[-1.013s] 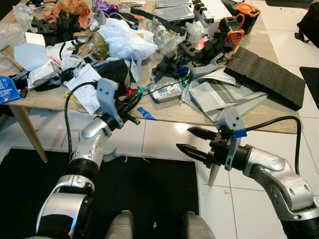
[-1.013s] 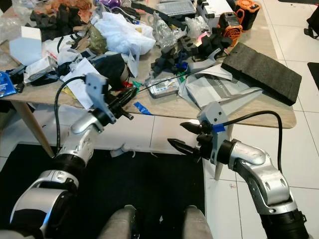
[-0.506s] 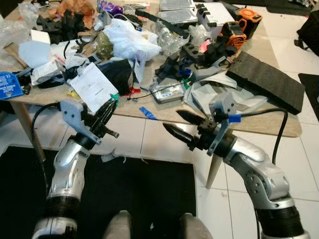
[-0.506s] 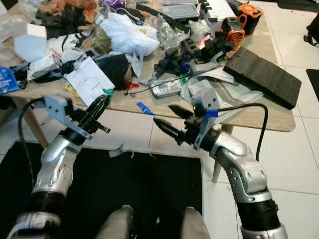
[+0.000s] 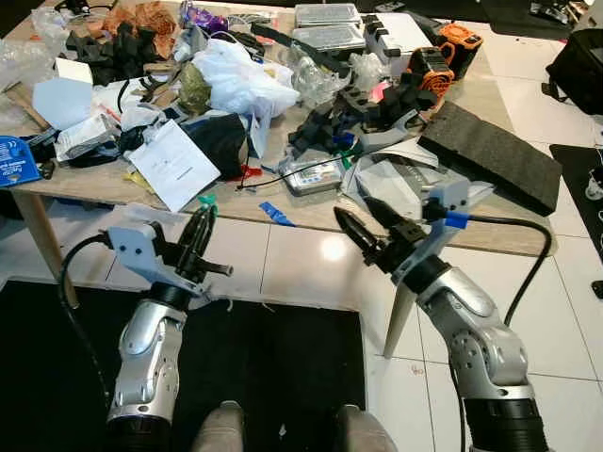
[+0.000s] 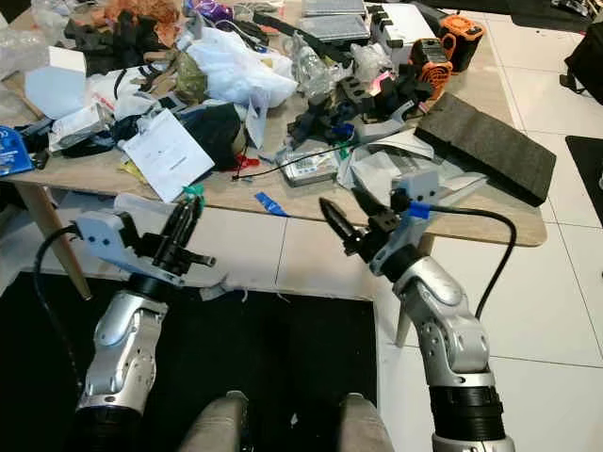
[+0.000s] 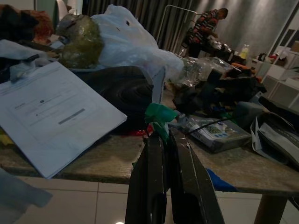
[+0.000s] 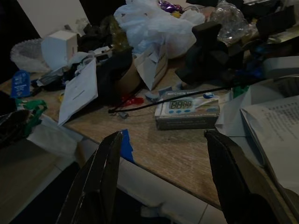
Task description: Picking trash to rubbish bin
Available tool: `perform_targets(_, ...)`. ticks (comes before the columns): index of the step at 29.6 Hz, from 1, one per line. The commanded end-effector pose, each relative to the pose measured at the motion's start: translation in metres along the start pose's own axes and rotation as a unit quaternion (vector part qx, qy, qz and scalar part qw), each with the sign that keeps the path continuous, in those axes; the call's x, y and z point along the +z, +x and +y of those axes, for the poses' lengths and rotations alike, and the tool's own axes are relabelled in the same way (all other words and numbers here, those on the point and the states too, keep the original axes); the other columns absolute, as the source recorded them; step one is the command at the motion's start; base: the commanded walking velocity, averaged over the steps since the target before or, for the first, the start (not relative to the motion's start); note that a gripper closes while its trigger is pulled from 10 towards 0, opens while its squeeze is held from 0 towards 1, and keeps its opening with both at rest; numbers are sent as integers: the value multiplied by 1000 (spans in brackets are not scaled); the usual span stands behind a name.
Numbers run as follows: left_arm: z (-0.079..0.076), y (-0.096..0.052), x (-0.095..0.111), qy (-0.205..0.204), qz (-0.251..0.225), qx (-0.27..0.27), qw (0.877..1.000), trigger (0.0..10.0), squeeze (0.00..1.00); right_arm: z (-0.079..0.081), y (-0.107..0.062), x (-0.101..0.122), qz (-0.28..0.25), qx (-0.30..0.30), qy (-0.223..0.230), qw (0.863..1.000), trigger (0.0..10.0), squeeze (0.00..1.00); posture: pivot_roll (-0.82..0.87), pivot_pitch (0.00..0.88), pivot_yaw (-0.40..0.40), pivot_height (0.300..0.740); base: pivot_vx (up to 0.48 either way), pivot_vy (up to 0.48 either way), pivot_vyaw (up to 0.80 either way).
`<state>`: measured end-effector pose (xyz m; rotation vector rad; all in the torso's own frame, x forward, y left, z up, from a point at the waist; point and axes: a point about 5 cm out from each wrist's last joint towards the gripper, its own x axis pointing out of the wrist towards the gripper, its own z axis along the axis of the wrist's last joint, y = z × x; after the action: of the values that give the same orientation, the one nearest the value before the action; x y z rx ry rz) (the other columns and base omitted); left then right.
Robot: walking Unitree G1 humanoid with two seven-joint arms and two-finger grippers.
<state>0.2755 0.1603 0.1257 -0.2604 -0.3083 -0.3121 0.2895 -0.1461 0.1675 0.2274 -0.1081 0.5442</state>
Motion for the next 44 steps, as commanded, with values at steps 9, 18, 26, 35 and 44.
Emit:
perform_targets(9,-3,-5,-2,14,17,17,1000,10000,0,4,-3,-8,27,41,-25,999,10000,0,-12,150,-18,740,0,0,178)
perform_targets(18,-3,-6,-2,30,32,10,999,10000,0,5,-2,-7,26,49,-28,998,10000,0,-11,154,-12,740,0,0,800)
perform_targets(26,-5,-5,-5,30,43,8,999,10000,0,5,-3,-9,28,54,-30,998,10000,0,-11,154,-10,740,0,0,800)
perform_targets(35,-6,-4,-7,31,55,4,998,10000,0,5,-3,-10,29,55,-28,998,10000,0,-11,150,-10,740,0,0,799)
perform_targets(44,-6,-5,-10,28,62,4,998,10000,0,5,-3,-11,30,57,-27,998,10000,0,-12,138,-11,740,0,0,794)
